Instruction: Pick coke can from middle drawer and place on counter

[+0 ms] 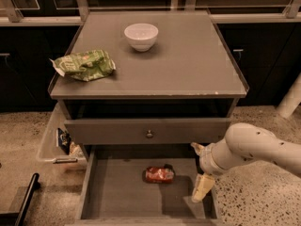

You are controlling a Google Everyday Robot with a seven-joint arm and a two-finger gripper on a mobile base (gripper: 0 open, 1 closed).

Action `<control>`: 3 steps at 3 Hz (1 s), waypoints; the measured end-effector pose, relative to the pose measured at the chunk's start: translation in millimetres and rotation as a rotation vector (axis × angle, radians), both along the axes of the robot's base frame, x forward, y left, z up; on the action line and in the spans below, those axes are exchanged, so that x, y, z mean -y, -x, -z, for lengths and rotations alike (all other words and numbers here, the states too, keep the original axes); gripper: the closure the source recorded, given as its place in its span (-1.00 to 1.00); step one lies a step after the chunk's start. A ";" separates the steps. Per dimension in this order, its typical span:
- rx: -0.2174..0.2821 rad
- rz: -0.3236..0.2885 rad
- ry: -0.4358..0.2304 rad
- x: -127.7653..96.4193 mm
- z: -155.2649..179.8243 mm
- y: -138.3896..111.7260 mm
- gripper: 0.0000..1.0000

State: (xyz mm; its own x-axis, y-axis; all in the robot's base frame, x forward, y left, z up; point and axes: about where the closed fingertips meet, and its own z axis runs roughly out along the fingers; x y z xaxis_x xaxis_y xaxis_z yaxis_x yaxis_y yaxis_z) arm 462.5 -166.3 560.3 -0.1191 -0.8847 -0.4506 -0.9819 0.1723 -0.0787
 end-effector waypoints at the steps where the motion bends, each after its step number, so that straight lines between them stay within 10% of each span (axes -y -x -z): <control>1: 0.000 0.000 0.000 0.0 0.0 0.0 -1.00; 3: -0.027 -0.005 -0.076 -17.8 70.9 -11.0 -1.00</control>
Offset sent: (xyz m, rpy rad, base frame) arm 0.0099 0.0153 -0.0897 0.0996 0.0689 -0.0435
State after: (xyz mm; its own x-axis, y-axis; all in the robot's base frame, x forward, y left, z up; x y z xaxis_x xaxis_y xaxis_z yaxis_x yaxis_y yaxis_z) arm 473.5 -148.5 489.4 -0.1282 -0.8486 -0.5133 -0.9843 0.1723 -0.0389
